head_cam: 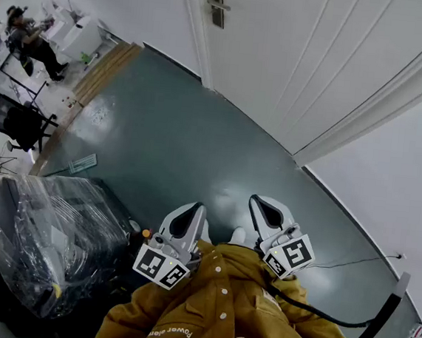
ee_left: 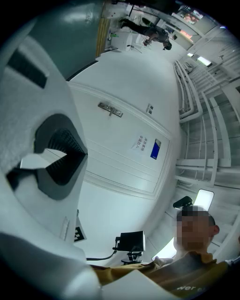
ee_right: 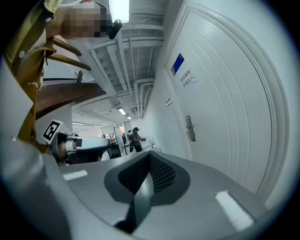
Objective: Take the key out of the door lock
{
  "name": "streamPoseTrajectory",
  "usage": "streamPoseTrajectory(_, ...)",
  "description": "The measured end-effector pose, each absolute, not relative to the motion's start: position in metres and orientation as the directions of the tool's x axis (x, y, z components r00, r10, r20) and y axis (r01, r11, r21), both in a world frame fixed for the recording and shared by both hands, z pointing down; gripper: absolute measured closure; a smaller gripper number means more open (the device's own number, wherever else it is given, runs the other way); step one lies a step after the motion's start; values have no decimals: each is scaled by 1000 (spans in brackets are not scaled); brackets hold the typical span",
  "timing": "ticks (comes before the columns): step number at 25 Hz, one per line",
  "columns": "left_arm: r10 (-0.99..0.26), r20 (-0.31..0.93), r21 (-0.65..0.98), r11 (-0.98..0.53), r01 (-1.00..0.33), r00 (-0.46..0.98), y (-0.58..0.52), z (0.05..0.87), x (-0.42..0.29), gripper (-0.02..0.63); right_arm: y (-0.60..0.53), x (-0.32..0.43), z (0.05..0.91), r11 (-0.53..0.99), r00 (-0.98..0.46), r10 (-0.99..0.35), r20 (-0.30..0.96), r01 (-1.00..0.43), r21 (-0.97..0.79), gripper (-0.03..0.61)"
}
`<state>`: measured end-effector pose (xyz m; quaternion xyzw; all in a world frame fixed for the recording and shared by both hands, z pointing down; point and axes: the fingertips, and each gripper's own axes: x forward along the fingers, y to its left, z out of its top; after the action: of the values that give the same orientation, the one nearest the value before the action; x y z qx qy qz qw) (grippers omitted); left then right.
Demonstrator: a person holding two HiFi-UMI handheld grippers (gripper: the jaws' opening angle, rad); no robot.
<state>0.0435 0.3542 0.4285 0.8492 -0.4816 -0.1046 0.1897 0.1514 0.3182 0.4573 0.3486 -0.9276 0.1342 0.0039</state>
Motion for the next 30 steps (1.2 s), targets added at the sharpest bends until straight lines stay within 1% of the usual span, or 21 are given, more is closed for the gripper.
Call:
streamPoseTrajectory(8,-861,26,428,-450,-784,508,363,422,36,615,328,147,447,720,-760,-642,105,-644,-259,574)
streamPoseTrajectory(11,-859,49,379,-456,-805,510,358,426,39,616,326,144,447,724,-763,-638,100,-639,-258,574)
streamPoseTrajectory(14,-866,98,298,-444,-845,490,351,432,44,615,324,146,441,709,-747,-661,74,-654,-265,572)
streamPoseTrajectory(16,-875,140,240,-425,-873,464,343,436,49,615,320,152,439,691,-723,-687,79,-683,-239,528)
streamPoseTrajectory(17,-878,164,211,-415,-885,450,339,438,54,615,317,156,439,681,-708,-700,90,-700,-215,531)
streamPoseTrajectory(18,-881,184,178,-406,-896,436,337,440,59,615,316,162,439,671,-694,-713,101,-717,-190,563)
streamPoseTrajectory(20,-889,200,110,-398,-911,412,334,440,69,615,315,171,438,658,-675,-730,107,-736,-159,574)
streamPoseTrajectory(22,-900,187,66,-389,-919,394,333,435,75,615,312,175,436,665,-682,-725,96,-729,-164,574)
streamPoseTrajectory(25,-917,147,57,-367,-929,371,330,430,83,615,309,175,438,693,-712,-696,91,-700,-171,574)
streamPoseTrajectory(26,-916,152,68,-364,-929,370,330,432,86,615,308,177,441,696,-714,-693,102,-699,-163,574)
streamPoseTrajectory(30,-894,250,84,-362,-928,371,328,453,84,615,301,174,455,699,-720,-678,148,-694,-174,574)
